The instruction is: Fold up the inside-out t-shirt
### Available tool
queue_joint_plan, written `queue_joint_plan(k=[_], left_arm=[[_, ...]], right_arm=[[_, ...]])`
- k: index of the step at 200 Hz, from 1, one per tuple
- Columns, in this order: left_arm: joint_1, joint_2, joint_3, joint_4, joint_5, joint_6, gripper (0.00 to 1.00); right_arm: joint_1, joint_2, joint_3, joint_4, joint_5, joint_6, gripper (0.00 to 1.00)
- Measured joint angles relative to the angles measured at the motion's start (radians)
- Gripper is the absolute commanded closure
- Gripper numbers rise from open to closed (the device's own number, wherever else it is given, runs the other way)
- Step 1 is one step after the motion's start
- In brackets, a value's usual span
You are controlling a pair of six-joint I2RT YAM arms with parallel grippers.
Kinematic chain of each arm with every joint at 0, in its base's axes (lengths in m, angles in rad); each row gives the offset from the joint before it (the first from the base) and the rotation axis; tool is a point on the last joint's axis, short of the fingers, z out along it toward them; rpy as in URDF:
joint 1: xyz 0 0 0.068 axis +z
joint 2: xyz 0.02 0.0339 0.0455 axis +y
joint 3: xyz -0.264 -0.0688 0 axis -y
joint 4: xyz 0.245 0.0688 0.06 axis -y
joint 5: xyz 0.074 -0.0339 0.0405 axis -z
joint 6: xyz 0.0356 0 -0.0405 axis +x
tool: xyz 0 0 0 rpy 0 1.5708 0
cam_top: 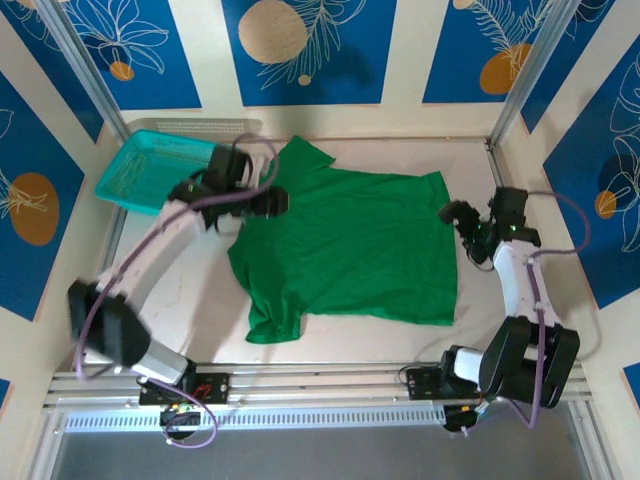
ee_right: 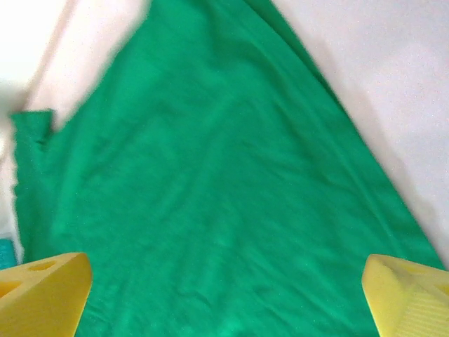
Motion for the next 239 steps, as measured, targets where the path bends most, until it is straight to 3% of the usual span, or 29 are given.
queue_joint_plan(k=[19, 33, 57, 73, 97, 150, 215, 239], left_arm=[[-0.058, -0.143, -0.259, 0.023, 0.006, -0.074, 0.44], [-0.056, -0.18, -0.41, 0.005, -0.026, -0.114, 0.46], [-0.047, -0.177, -0.517, -0.027, -0.099, -0.156, 0.48], [-0.036, -0.167, -0.528, 0.001, -0.129, -0.172, 0.49], [0.001, -0.072, -0.518, 0.085, -0.152, -0.185, 0.5], [0.069, 0.183, -0.436, 0.188, -0.166, -0.185, 0.52], [0.094, 0.228, -0.389, 0.232, -0.122, -0.18, 0.42], [0.095, 0.225, -0.378, 0.198, -0.122, -0.164, 0.43]], right_arm=[[0.033, -0.067, -0.067, -0.077, -0.032, 0.007, 0.12], [0.12, -0.139, -0.118, -0.104, -0.055, 0.022, 0.17], [0.307, -0.214, -0.205, -0.089, -0.117, 0.087, 0.17], [0.356, -0.21, -0.278, -0.037, -0.141, 0.124, 0.18], [0.278, -0.143, -0.353, 0.019, -0.129, 0.133, 0.18], [0.045, 0.063, -0.341, 0.183, -0.124, 0.075, 0.18], [-0.118, 0.215, -0.266, 0.281, -0.212, 0.051, 0.18], [-0.119, 0.223, -0.241, 0.26, -0.222, 0.058, 0.12]])
